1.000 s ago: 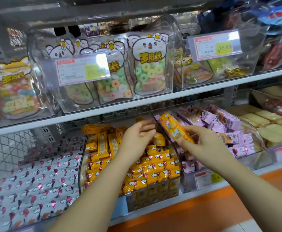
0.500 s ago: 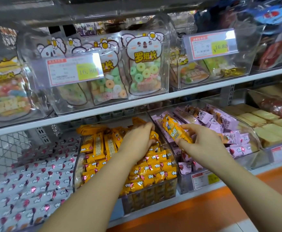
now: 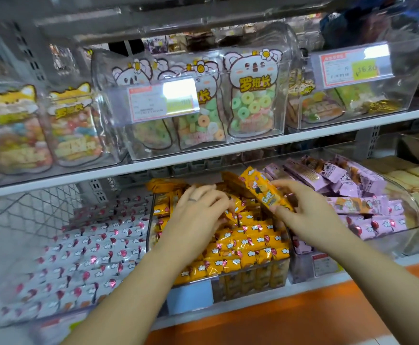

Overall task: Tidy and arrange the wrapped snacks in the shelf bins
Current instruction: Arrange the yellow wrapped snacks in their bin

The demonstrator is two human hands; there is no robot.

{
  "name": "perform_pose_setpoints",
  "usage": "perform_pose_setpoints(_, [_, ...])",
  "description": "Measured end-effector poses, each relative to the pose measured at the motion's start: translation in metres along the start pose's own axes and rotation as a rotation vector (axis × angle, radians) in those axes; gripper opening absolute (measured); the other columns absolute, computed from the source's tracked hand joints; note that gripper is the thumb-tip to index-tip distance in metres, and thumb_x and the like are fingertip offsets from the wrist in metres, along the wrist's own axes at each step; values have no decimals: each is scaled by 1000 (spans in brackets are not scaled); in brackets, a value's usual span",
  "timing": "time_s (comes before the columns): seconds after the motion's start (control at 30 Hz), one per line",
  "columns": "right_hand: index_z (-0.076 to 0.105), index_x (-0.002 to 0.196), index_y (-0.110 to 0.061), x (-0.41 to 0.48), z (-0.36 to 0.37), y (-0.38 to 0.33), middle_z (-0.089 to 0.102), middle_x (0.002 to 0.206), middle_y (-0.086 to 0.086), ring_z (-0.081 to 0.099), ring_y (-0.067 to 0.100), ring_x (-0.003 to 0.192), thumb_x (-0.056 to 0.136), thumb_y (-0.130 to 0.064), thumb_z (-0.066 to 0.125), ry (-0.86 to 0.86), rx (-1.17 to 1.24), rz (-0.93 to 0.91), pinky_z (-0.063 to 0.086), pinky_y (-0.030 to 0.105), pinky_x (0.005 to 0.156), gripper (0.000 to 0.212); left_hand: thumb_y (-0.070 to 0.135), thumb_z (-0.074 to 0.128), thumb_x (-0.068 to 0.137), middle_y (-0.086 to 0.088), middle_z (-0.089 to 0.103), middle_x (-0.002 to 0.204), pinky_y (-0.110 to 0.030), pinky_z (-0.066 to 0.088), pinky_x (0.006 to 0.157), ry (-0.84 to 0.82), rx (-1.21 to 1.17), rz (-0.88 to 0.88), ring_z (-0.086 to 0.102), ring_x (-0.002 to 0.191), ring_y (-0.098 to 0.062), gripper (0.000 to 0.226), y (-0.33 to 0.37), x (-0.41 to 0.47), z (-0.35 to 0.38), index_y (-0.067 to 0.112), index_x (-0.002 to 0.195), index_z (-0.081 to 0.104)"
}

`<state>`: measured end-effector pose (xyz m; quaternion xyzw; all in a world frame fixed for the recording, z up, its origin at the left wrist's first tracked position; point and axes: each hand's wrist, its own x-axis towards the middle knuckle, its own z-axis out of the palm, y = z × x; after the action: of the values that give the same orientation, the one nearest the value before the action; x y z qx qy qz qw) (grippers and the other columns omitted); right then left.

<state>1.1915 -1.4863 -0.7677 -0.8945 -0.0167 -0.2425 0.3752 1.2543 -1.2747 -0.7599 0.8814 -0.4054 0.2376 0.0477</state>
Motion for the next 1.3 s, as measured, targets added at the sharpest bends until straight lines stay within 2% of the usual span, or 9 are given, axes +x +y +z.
perform_pose_setpoints(0.17, [48, 104, -28, 4, 11, -6, 57, 93, -13, 57, 4, 88, 82, -18, 70, -30, 82, 18, 44, 13, 61, 32, 13, 80, 68, 6, 66, 109, -47, 20, 108, -107, 72, 50, 55, 119, -24, 35, -12, -22, -7, 32, 96, 68])
perform_pose_setpoints(0.23, [46, 102, -27, 8, 14, -7, 56, 95, -13, 55, 4, 89, 83, -18, 70, -32, 72, 11, 44, 14, 65, 31, 27, 65, 83, 10, 57, 120, -43, 3, 114, -172, 41, 27, 40, 131, -18, 22, -16, -31, -10, 36, 104, 65])
perform_pose_setpoints(0.37, [49, 105, -28, 20, 22, -3, 57, 106, -9, 53, 8, 100, 82, -18, 70, -56, -15, 31, 38, 11, 73, 32, 46, 40, 85, 16, 45, 130, -36, -13, 114, -171, -45, -50, 21, 139, -8, 36, -16, -37, -8, 37, 110, 64])
perform_pose_setpoints(0.6, [53, 118, -26, 26, 31, 5, 57, 112, 2, 47, 22, 112, 84, -36, 65, -86, -332, 124, 41, 34, 92, 38, 41, 45, 96, 13, 43, 140, -36, 17, 115, -73, -163, -200, 34, 132, -9, 43, 13, 13, 3, 37, 138, 40])
perform_pose_setpoints(0.77, [49, 125, -19, 31, 25, 3, 53, 117, 12, 48, 29, 111, 88, -36, 59, -94, -365, 148, 42, 37, 93, 42, 41, 57, 91, 10, 61, 115, -32, 49, 91, 7, -446, -334, 58, 104, -9, 43, 25, 46, 12, 33, 131, 43])
perform_pose_setpoints(0.93, [49, 129, -21, 30, 19, 5, 49, 117, 12, 48, 29, 110, 87, -35, 62, -128, -359, 133, 42, 35, 94, 45, 36, 64, 87, 20, 54, 95, -19, 49, 81, 45, -609, -361, 61, 91, -1, 50, 27, 53, 20, 27, 130, 41])
perform_pose_setpoints(1.13, [54, 131, -24, 27, 17, 7, 59, 121, 4, 49, 20, 114, 88, -22, 62, -117, -282, 53, 39, 30, 95, 43, 30, 58, 91, 16, 57, 103, -8, 41, 77, -5, -524, -282, 48, 81, 11, 32, 27, 55, 26, 30, 123, 54])
perform_pose_setpoints(1.2, [55, 130, -19, 25, 10, 5, 60, 123, 3, 52, 18, 113, 89, -19, 61, -36, -257, 55, 37, 23, 93, 42, 33, 59, 91, 12, 62, 108, -17, 43, 85, -49, -501, -303, 53, 92, 5, 31, 27, 55, 29, 29, 122, 56])
perform_pose_setpoints(1.3, [62, 123, -18, 19, 0, 3, 66, 115, 0, 59, 16, 106, 90, -19, 60, 59, -199, 72, 44, 29, 95, 33, 45, 56, 90, 11, 63, 118, -40, 39, 103, -102, -355, -374, 55, 113, -13, 35, 25, 60, 36, 33, 123, 56])
